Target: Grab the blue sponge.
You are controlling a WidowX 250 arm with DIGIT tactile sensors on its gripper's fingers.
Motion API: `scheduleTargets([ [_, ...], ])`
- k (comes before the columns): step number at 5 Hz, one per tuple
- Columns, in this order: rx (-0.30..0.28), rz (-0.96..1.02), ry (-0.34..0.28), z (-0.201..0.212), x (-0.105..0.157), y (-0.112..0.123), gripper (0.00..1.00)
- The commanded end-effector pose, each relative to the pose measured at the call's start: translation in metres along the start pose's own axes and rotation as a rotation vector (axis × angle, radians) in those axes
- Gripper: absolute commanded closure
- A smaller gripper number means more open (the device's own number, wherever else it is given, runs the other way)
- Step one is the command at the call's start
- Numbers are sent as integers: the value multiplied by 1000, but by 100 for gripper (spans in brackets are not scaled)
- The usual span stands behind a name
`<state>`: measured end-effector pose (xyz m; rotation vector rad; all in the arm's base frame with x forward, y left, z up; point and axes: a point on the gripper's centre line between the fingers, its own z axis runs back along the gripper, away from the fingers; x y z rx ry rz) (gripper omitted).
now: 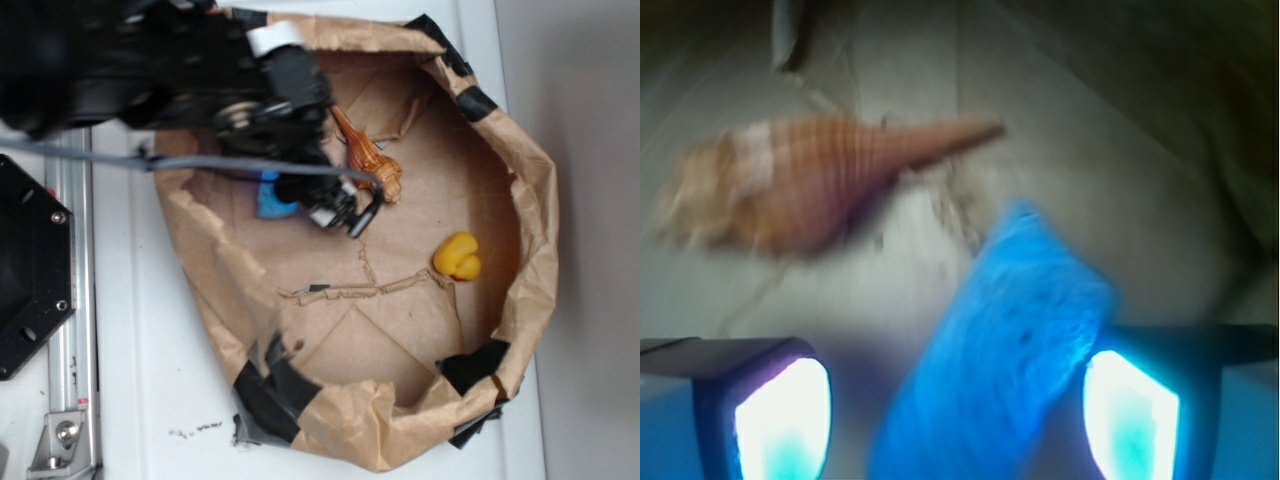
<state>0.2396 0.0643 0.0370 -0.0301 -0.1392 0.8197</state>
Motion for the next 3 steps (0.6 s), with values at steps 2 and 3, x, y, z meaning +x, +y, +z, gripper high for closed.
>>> scheduleTargets([
  [2,43,37,5,-10,29,1,0],
  [3,118,-12,33,-16,29,0,0],
])
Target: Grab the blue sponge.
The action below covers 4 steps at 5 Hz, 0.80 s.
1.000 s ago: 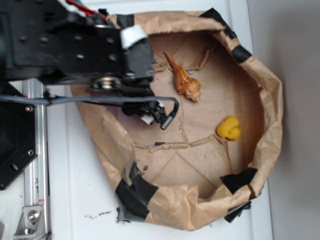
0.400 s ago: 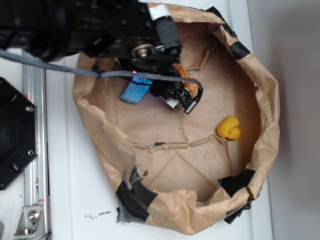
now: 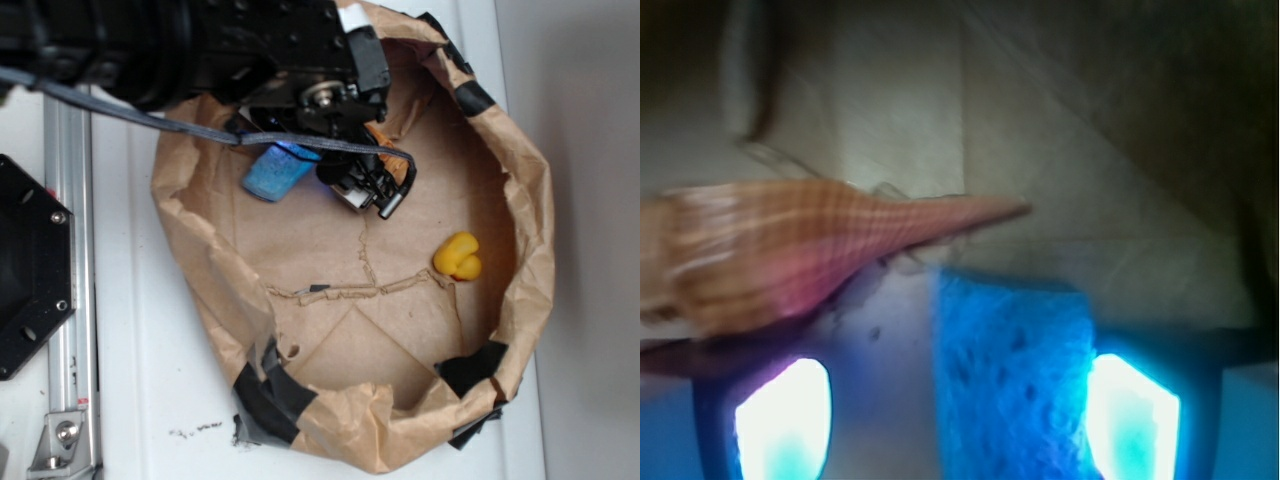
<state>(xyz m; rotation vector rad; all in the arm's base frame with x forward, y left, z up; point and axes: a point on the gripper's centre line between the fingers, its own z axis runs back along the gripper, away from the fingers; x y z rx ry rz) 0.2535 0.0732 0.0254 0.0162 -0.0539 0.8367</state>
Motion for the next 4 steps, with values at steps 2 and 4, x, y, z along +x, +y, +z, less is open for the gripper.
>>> scheduleTargets([
  [2,212,-271,-41,10,6,38,0],
  [4,166,-248,-62,20,7,45,100],
])
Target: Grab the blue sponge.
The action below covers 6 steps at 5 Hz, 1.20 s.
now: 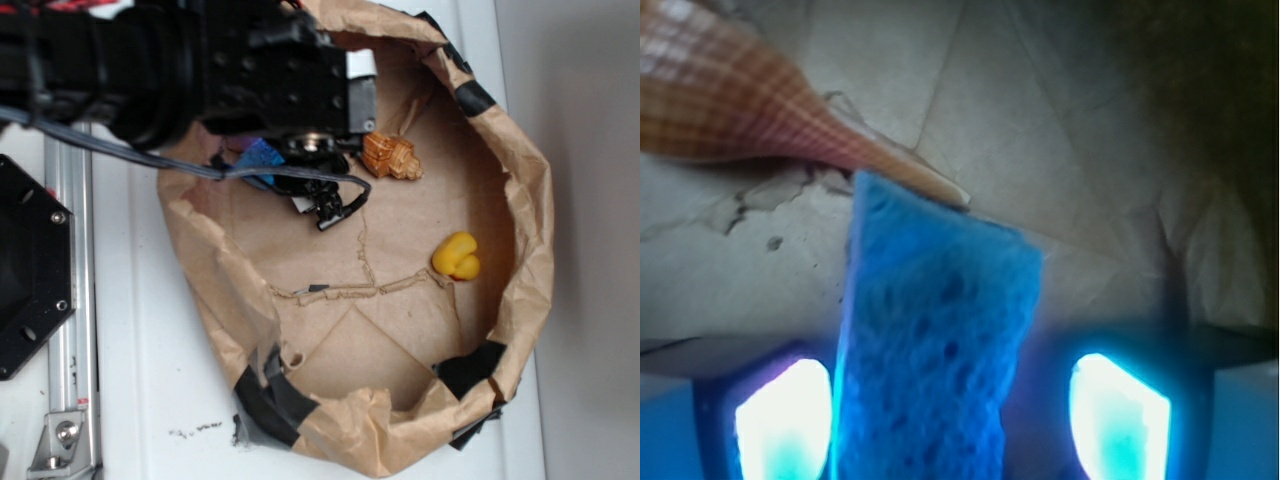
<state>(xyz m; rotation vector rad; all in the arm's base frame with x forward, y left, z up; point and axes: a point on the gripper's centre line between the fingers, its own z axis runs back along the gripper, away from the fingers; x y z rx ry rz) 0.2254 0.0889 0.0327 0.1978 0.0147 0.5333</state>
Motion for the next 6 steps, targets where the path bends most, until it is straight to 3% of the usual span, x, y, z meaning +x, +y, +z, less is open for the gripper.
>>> scheduleTargets([
  [1,-28,41,-68,16,9,11,100],
  [4,21,19,-79,12,7,4,100],
  [5,7,20,-71,9,9,3,100],
  [6,-15,24,-60,8,8,4,0],
])
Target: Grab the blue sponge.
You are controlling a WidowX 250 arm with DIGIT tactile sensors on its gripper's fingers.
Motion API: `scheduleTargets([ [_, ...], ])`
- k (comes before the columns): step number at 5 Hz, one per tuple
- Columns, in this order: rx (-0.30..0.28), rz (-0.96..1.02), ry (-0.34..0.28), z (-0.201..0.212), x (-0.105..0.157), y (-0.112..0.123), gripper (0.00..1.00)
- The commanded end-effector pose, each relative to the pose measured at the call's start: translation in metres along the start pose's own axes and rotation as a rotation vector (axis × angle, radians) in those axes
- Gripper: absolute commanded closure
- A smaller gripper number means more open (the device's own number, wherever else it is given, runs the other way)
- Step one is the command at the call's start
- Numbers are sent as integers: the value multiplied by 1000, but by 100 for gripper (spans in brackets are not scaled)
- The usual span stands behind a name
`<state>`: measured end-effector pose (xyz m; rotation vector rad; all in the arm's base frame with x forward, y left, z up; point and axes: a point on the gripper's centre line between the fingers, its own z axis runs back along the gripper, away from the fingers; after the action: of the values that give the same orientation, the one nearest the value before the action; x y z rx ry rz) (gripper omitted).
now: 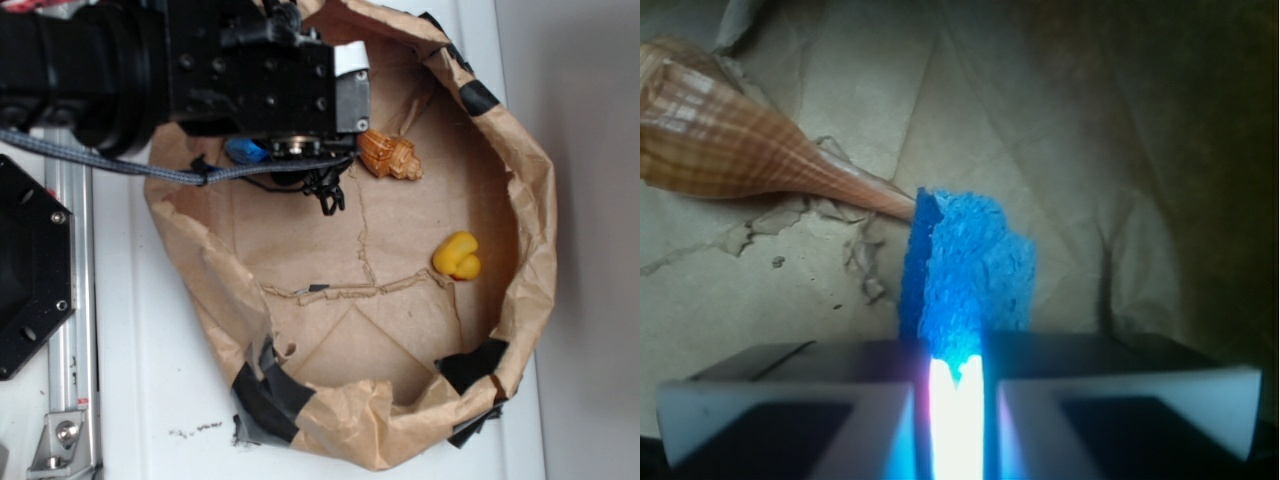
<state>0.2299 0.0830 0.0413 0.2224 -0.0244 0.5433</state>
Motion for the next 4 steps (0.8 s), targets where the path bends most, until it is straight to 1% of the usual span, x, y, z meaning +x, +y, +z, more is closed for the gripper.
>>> scheduleTargets([
  [1,-34,13,-13,-4,6,8,0],
  [2,-34,16,-4,-6,5,7,0],
  [3,-56,29,76,-23,6,13,0],
  [4,-109,72,102,-32,9,16,0],
])
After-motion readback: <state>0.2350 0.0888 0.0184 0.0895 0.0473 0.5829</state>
